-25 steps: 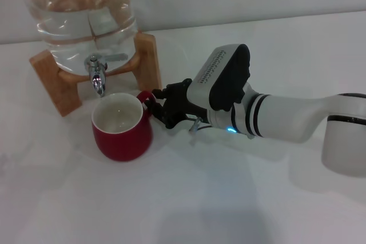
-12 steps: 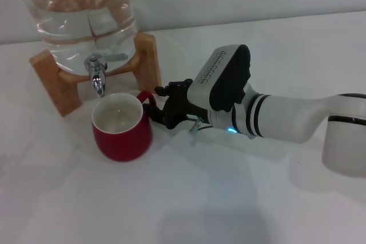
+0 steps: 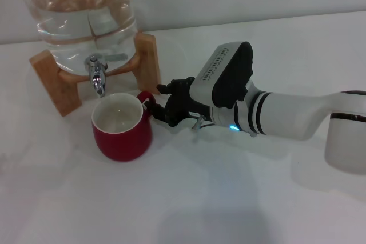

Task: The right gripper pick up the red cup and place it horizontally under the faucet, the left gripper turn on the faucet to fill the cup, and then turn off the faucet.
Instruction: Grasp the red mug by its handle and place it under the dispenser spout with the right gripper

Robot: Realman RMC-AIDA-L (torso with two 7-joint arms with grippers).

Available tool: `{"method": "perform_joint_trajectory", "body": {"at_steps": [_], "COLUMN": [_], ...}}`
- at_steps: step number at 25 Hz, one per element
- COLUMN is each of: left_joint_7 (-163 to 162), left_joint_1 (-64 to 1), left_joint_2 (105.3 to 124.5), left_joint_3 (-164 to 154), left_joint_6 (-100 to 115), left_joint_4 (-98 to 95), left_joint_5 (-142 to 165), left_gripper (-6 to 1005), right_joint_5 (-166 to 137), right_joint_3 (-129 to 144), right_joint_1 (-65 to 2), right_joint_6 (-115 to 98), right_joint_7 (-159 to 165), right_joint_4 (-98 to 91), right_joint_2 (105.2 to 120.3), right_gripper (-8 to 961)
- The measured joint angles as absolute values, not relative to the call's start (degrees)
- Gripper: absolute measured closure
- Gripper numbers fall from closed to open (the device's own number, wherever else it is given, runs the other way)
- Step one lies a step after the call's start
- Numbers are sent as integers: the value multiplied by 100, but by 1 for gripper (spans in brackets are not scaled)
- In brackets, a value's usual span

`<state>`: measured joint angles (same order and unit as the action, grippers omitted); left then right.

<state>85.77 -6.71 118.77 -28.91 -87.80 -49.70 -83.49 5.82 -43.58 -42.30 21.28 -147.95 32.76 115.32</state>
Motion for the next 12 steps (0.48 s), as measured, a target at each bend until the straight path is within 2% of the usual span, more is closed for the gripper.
{"method": "perform_joint_trajectory", "body": {"at_steps": [12], "left_joint_7": [8571], "left_joint_1": [-686], "left_joint_2": [11857], "left_joint_3": [-2892], "left_joint_6": [-8754], "left_joint_4": [-4990], "left_joint_5": [-8352], "left_gripper": [118], "right_joint_5": [580], "right_joint_3": [-4376], "right_joint_1": [-4172], "right_joint_6": [2147], "right_joint_7": [-14791], "right_joint_4": [3268], "right_joint_2": [11483], "right_gripper": [514]}}
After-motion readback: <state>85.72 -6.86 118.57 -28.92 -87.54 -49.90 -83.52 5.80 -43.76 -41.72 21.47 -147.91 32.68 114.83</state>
